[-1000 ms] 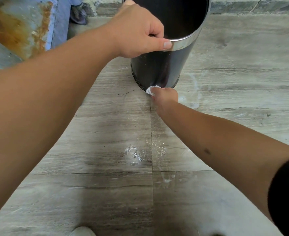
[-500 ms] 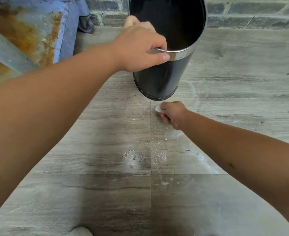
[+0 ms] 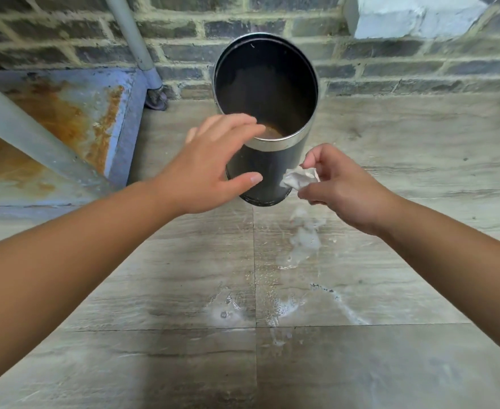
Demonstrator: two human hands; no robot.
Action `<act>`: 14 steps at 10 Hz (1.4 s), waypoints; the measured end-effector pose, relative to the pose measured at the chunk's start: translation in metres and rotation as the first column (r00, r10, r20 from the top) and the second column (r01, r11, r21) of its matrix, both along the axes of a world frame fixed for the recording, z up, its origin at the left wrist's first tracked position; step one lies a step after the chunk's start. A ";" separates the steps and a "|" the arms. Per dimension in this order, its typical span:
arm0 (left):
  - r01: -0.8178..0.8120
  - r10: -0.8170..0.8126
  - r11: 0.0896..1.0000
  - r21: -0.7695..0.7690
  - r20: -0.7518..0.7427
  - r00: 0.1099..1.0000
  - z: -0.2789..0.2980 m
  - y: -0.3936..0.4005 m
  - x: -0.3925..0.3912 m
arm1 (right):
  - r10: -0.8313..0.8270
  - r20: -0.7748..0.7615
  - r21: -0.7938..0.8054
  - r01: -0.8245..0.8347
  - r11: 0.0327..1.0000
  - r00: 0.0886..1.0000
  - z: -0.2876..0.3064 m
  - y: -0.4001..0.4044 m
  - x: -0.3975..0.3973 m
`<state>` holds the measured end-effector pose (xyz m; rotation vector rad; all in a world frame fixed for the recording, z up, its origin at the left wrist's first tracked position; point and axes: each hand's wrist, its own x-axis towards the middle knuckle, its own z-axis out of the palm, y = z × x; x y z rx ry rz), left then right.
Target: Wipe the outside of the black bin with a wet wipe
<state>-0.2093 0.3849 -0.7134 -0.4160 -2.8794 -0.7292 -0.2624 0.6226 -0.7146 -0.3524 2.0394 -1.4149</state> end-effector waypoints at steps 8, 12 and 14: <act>-0.269 0.266 0.962 -0.038 0.332 0.905 0.052 -0.022 -0.099 | 0.358 -0.451 0.611 -0.009 0.792 0.817 0.028 -0.087 -0.126; -0.287 0.349 0.935 -0.210 0.383 0.855 0.263 0.000 -0.016 | 0.385 -0.351 0.713 -0.023 0.700 0.854 0.227 -0.020 -0.043; -0.329 0.377 0.901 -0.282 0.134 0.917 0.441 0.032 -0.005 | 0.401 -0.536 0.722 0.157 0.674 0.743 0.410 0.008 -0.006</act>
